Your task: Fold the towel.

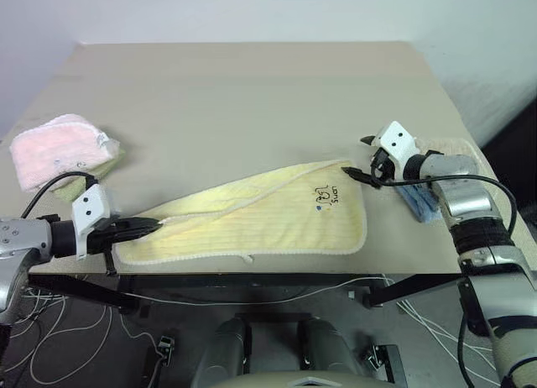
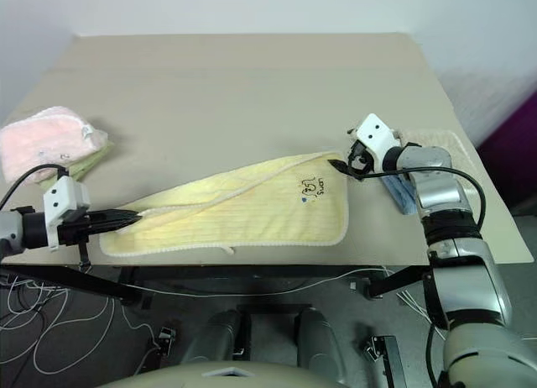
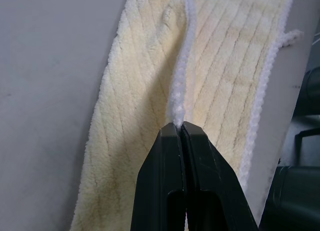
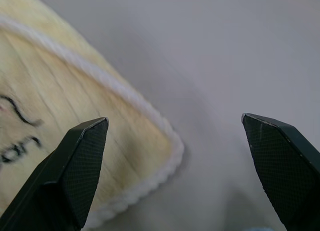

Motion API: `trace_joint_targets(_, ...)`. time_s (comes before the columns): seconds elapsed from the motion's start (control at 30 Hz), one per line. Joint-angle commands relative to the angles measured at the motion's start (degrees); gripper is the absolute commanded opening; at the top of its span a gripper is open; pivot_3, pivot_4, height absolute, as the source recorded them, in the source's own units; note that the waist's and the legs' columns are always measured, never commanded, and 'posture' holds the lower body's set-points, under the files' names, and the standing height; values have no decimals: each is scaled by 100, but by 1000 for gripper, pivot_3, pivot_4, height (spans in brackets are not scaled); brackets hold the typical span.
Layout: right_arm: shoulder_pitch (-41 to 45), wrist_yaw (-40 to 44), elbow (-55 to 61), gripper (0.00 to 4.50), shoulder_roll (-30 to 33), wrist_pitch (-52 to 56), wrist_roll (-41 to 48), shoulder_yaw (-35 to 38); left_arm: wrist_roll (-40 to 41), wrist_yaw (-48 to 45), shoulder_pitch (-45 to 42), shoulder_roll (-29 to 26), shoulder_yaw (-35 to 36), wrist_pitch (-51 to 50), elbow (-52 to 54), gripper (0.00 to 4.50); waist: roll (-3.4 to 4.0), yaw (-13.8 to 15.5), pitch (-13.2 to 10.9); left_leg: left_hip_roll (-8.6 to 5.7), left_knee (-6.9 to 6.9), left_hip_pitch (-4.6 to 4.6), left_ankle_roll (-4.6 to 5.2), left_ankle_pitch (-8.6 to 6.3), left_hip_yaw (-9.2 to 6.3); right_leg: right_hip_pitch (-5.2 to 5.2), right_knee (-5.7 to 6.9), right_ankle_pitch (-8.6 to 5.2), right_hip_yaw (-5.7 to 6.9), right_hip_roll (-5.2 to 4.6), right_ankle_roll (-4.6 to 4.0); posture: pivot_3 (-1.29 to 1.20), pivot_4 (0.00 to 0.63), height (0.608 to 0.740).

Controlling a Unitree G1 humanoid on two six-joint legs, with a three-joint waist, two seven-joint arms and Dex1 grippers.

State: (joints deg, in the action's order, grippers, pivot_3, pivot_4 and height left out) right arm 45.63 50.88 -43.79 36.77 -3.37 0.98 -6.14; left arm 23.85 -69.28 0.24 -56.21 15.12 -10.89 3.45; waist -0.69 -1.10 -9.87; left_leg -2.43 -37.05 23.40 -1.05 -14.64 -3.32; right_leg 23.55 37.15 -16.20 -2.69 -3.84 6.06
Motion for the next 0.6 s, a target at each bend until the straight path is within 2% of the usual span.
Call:
trace_joint_targets(0.03, 504, -118, -828, 4500, -87, -425, -194, 36, 15, 93, 100, -32, 260, 30, 238, 33, 1, -9, 0, 0, 0, 0, 0, 0, 2, 0, 0, 0, -1, 0, 0, 0, 150, 740)
trace_joint_targets(0.17, 904, -287, -1643, 4500, -232, -473, -234, 150, 19, 158, 199, -8, 272, 23, 301, 33, 3, -26, -2, 2, 3, 0, -1, 0, 1, 3, 1, 0, -3, 2, 0, 0, 150, 740)
trace_joint_targets(0.33, 1147, -95, -2106, 4500, -384, -342, -88, 342, 13, 204, 192, 10, 227, 8, 307, 33, 4, -22, -2, 2, 2, 0, -1, 0, 1, 2, 0, 0, -3, 1, -1, 0, 150, 740)
trace_joint_targets(0.43, 1176, 14, -2192, 3879, -473, -312, -88, 393, -2, 229, 219, 38, 182, 21, 337, 0, 5, -26, -3, 2, 3, 0, -1, 0, 1, 3, 0, 0, -3, 2, 0, 0, 150, 740)
trace_joint_targets(0.6, 1142, 193, -2178, 2122, -540, -269, -79, 451, -17, 222, 239, 47, 172, 35, 308, 0, 5, -28, -3, 2, 3, 0, -1, 0, 1, 3, 1, 0, -3, 2, 0, 0, 150, 740)
